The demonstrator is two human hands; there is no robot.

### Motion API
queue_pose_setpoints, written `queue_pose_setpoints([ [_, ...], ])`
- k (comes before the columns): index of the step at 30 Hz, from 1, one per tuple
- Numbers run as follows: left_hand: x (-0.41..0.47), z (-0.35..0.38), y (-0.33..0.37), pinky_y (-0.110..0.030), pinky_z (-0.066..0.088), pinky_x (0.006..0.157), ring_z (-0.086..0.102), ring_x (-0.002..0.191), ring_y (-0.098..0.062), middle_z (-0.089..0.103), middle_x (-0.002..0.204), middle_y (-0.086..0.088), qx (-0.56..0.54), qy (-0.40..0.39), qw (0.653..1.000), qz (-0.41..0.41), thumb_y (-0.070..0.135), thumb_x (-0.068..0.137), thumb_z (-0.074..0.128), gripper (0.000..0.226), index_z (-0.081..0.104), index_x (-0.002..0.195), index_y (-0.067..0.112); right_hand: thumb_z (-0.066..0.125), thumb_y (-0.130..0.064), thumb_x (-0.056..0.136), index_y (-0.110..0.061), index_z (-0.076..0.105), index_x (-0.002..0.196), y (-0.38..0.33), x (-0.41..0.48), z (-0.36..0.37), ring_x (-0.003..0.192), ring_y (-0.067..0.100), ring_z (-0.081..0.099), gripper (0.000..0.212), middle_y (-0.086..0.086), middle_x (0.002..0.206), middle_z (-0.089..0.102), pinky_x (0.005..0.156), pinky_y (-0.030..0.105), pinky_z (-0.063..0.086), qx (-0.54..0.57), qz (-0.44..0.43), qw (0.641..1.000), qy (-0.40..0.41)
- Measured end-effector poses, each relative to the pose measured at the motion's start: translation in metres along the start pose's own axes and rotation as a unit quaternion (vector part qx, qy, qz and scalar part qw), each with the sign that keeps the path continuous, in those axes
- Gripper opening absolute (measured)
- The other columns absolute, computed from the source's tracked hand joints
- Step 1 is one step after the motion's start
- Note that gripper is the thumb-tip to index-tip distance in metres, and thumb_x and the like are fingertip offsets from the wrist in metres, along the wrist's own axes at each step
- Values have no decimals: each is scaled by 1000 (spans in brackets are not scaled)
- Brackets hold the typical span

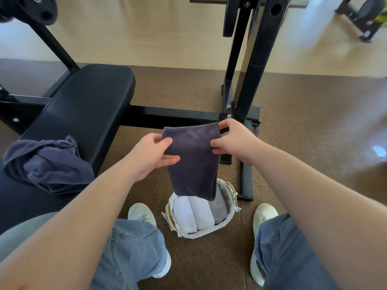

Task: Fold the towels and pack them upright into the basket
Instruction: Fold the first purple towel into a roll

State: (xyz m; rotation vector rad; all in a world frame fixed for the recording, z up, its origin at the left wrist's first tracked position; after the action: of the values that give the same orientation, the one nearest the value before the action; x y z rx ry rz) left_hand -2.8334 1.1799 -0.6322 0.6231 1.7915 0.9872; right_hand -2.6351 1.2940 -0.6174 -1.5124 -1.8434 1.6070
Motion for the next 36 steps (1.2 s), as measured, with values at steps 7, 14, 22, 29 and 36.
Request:
queue_pose_setpoints([
  [7, -4, -3, 8, -28, 62, 70, 78, 82, -18, 72, 108, -14, 6, 30, 998, 59, 8, 104, 56, 9, 61, 105, 15, 58, -12, 103, -32, 40, 119, -5, -3, -2, 81, 27, 70, 32, 8, 106, 63, 48, 19, 54, -37, -60, 993, 94],
  [14, -4, -2, 7, -19, 55, 65, 67, 95, -14, 67, 128, 1, 131, 38, 978, 160, 15, 101, 63, 49, 54, 147, 31, 52, -15, 106, -29, 55, 105, -8, -2, 0, 80, 24, 68, 15, 6, 106, 64, 48, 12, 49, -74, -118, 985, 97],
  [22, 0, -9, 8, -26, 45, 95, 57, 131, -30, 57, 146, -11, 240, 51, 951, 187, 11, 90, 76, 78, 40, 157, 27, 74, -16, 89, -34, 54, 147, -9, -6, 4, 127, 21, 56, 64, -2, 143, 59, 92, 25, 43, -211, -137, 968, 26],
  [29, -5, -1, 9, -33, 43, 107, 54, 135, -29, 51, 152, -9, 375, 44, 903, 205, 20, 98, 69, 68, 37, 158, 21, 62, -10, 97, -25, 55, 147, -13, -12, 9, 121, 31, 60, 52, 10, 134, 62, 95, 33, 49, -344, -156, 925, 37],
  [36, 0, -9, 11, -33, 41, 103, 60, 125, -26, 67, 133, -6, 403, 48, 887, 218, 29, 97, 67, 44, 63, 139, 20, 51, -10, 104, -22, 69, 128, -8, -9, 10, 105, 22, 64, 33, 3, 115, 70, 84, 30, 51, -343, -140, 929, 16],
])
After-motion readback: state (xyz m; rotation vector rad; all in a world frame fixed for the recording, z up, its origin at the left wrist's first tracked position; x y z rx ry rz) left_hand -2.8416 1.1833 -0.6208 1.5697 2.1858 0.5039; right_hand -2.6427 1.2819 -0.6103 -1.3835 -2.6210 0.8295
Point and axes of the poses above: each hand's wrist, its own x-axis towards the middle knuckle, its own z-axis out of the palm, y = z × x, the point moved 2 cm from there along x, towards the middle knuckle
